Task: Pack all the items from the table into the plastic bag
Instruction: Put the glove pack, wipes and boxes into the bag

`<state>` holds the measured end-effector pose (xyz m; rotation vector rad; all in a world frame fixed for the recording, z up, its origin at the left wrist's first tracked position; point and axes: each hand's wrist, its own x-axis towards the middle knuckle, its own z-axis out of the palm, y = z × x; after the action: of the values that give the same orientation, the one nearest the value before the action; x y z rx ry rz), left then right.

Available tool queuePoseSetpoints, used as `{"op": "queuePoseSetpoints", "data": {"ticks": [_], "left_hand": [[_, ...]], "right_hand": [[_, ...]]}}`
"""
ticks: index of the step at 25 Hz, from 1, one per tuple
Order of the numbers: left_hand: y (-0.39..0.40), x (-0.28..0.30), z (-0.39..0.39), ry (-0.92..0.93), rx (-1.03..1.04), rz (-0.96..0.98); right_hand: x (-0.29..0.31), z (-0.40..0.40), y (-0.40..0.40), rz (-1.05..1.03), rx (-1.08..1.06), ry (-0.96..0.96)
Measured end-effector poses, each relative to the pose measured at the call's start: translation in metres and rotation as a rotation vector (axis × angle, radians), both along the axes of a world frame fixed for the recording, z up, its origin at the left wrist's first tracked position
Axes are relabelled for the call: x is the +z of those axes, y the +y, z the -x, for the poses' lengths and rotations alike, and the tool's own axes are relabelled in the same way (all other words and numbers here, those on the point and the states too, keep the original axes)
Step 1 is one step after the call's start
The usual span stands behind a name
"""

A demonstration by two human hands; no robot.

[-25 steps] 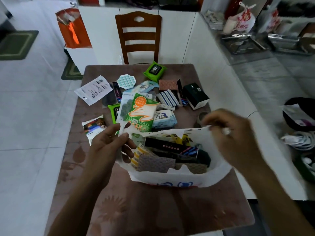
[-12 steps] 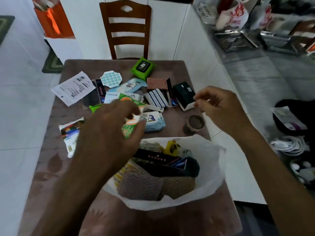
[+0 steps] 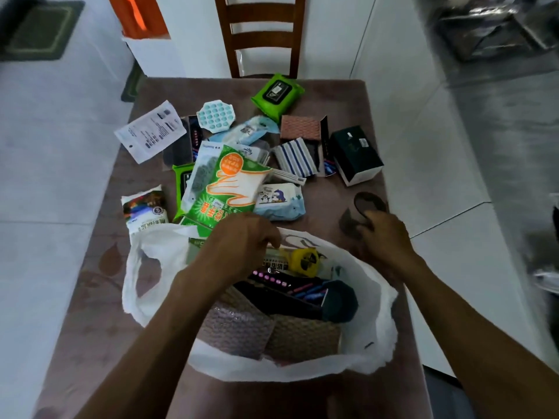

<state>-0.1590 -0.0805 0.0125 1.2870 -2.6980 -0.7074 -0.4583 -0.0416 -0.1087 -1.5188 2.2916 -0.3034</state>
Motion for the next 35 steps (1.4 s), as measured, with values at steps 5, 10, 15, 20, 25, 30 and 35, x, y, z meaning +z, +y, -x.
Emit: {"op": "queuePoseSetpoints", "data": {"ticks": [5, 10, 15, 20, 25, 30, 35], "left_hand": [[0.003, 0.002, -0.007, 0.133, 0.081, 0.001], [0.002, 0.018, -0.02, 0.264, 0.195, -0.125], [-0.003, 0.001, -0.02, 0.18, 0.024, -0.013], [0.004, -0.017, -0.017, 0.265, 0.082, 0.08], [-0.004, -0.014, 0.017, 0.161, 0.008, 0.149], [-0.002, -0.032, 0.027, 0.088, 0.023, 0.18], [-0.003, -0.031, 0.037, 0.168, 0.027, 0.194]], "right_hand": [[0.185, -0.067, 0.055, 0.613, 0.043, -0.459], [0.232, -0.148, 0.101, 0.427, 0.62, -0.258], [0.164, -0.172, 0.069, -0.206, 0.456, 0.386], [0.132, -0.196, 0.068, -0.539, 0.524, 0.476], [0.126, -0.186, 0.064, -0.629, 0.494, 0.64], [0.168, -0.136, 0.079, -0.185, 0.247, 0.522], [0.187, -0.094, 0.083, 0.03, -0.124, -0.002]]}}
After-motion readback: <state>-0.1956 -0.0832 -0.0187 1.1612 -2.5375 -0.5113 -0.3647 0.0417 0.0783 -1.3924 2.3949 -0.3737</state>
